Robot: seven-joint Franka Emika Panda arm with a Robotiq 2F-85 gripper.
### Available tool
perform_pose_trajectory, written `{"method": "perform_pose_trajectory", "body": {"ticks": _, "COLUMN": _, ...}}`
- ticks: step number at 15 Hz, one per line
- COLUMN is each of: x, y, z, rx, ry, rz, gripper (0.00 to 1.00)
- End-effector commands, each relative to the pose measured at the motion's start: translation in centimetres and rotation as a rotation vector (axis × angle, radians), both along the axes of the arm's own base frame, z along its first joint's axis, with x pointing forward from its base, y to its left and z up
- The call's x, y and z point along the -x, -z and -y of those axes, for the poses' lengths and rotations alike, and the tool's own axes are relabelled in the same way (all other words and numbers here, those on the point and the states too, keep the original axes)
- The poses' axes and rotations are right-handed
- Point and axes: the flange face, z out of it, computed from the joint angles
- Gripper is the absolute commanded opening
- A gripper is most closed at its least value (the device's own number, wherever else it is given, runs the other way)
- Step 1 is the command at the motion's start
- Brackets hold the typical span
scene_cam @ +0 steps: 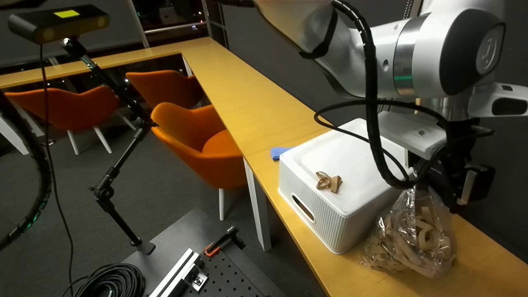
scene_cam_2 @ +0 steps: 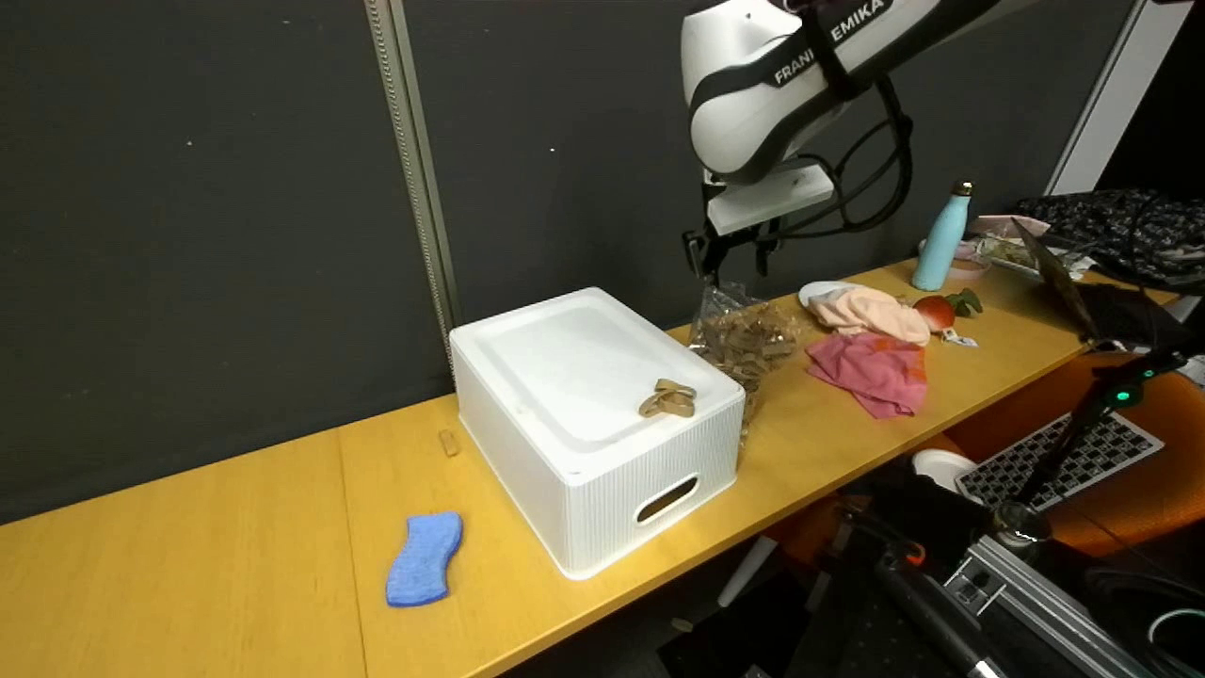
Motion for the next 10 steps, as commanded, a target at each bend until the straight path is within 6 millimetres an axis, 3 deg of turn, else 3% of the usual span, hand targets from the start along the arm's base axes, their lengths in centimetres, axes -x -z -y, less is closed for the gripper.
{"method": "perform_pose_trajectory", "body": {"ticks": 1, "x": 1.2, "y": -4.3, "z": -3.7, "rx": -0.090, "ry": -0.027, "rz": -0.005, "gripper": 1.00}}
{"method": "perform_pose_trajectory", "body": {"ticks": 3, "x": 1.5, "y": -6.4, "z": -6.9, "rx": -0.137, "ry": -0.084, "rz": -0.018, "gripper": 1.00}}
{"method": "perform_pose_trajectory", "body": {"ticks": 6, "x": 1.0, "y": -7.7, "z": -12.8, "rx": -0.199, "ry": -0.169, "rz": -0.031, "gripper": 1.00}}
{"method": "perform_pose_trajectory", "body": {"ticks": 7, "x": 1.1, "y": -7.4, "z": -14.7, "rx": -0.217, "ry": -0.191, "rz": -0.037, "gripper": 1.00}}
{"method": "perform_pose_trajectory", "body": {"ticks": 10, "x": 1.1, "y": -5.4, "z": -17.8, "rx": -0.270, "ry": -0.265, "rz": -0.041, "gripper": 1.00}}
